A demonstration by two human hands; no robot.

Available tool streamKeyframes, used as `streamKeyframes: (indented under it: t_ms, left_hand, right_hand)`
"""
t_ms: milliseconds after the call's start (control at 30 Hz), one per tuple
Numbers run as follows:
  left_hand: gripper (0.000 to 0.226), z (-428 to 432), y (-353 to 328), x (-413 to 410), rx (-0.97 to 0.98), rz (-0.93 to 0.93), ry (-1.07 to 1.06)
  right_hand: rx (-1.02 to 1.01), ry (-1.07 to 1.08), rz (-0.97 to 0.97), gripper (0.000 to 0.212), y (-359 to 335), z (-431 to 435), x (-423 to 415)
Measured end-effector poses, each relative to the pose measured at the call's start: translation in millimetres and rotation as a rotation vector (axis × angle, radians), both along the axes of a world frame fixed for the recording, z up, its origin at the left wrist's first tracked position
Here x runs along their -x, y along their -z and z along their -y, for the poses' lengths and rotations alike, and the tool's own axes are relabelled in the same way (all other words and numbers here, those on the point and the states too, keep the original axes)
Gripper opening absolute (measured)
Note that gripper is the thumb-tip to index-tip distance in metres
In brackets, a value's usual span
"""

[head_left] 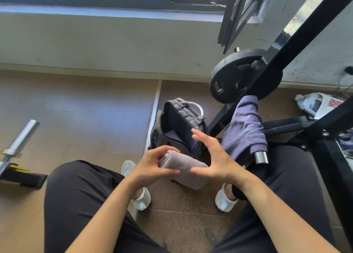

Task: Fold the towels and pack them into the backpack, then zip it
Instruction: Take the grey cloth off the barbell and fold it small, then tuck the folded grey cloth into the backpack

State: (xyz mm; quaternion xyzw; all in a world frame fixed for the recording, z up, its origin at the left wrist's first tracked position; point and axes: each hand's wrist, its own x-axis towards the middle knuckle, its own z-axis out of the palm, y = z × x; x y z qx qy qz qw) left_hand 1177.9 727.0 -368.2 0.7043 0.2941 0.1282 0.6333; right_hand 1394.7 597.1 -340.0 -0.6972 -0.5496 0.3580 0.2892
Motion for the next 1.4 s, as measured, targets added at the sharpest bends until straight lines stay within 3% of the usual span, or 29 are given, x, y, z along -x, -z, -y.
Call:
streamKeyframes:
  t_ms: [133,367,533,700,833,867,1000,1200,1400]
  left_hand:
    - [0.054,-2.4,-7.4,0.5,0.044,0.047,0.029]
    - [0.032,-15.1,-2.4,-6.3,0.140,0.075,-0.104]
    - [0.033,-32.3,13.7,-17.3,0.093,0.021,0.001]
    - [0.030,-65.3,29.3,-38.6,-0.207,-0.174,0.071]
    - [0.033,-100.2,54.9,-54.7,-0.614,-0.487,0.017]
    - [0.034,-106.8,63.0,-58.3,-0.642,-0.555,-0.011]
    - [0.031,-121.9,90.8,-66.4,-0.367,-0.666,-0.207]
    - [0.009,-131.2,94.9,-73.8,-0.268,-0.671,-0.333]
    - [0.073,-140.3,102.8,-78.0,-0.178,-0.657,-0.211]
  right_hand:
    - [0.171,-0.187,-0.112,0.100,-3.6,1.0,20.4]
    - [0.113,-0.247,-0.274,0.091,-4.1,-4.8,25.1]
    - [0.100,-0.241,-0.353,0.078,1.7,-11.3,17.4]
    - [0.164,-0.071,-0.257,0.066,24.3,-13.2,10.7]
    - [0.163,0.121,-0.137,0.063,37.0,-22.2,1.6]
    - [0.154,0.163,-0.127,0.063,39.6,-25.6,-0.6]
    - [0.121,0.283,-0.086,0.060,47.2,-43.7,-6.9]
    - [0.103,0.301,-0.053,0.059,50.8,-81.2,-10.7]
    - [0.113,0.188,0.017,0.061,68.1,-152.1,-20.0]
